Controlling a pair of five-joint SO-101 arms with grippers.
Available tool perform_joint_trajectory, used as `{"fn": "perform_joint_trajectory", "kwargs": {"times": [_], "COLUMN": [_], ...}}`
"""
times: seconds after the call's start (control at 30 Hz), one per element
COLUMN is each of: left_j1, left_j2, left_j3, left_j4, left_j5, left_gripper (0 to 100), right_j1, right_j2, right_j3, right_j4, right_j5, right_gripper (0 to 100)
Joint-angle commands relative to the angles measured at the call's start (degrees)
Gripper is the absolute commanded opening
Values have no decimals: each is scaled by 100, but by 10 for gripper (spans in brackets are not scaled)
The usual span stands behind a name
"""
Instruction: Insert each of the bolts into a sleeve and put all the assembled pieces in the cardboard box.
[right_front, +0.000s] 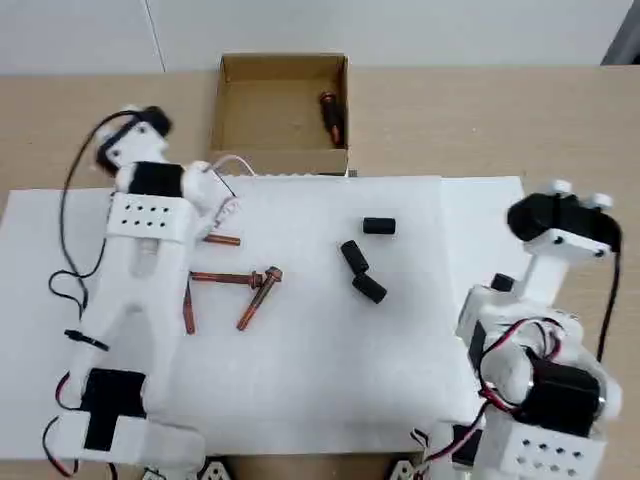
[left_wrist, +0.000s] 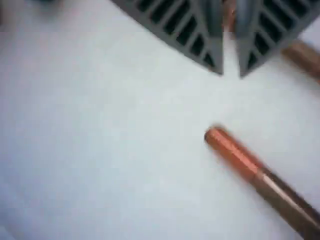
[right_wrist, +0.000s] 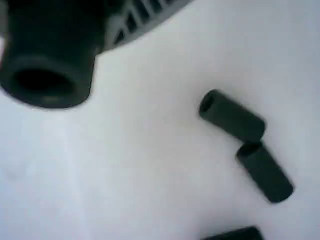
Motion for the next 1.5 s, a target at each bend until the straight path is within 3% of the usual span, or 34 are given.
{"fn": "perform_joint_trajectory", "kwargs": {"times": [0.0,0.43,0.63,1.1,1.33,1.47], "left_j1": [-308,-624,-677,-703,-1055,-1152], "left_j2": [202,844,1011,1758,1969,1960], "left_j3": [-110,-242,-233,-242,-242,-242], "left_j4": [-360,-501,-510,-1125,-1275,-1240], "left_j5": [501,624,615,624,615,615], "left_gripper": [6,9,122,119,5,6], "right_j1": [409,453,453,453,453,453], "right_j2": [-66,-31,-31,-66,-66,-66], "right_j3": [-35,-35,-35,-35,-35,-35], "right_j4": [-145,-136,-136,-84,-84,-84], "right_j5": [-35,-26,-44,-18,-18,-18], "right_gripper": [4,4,4,4,4,4]}}
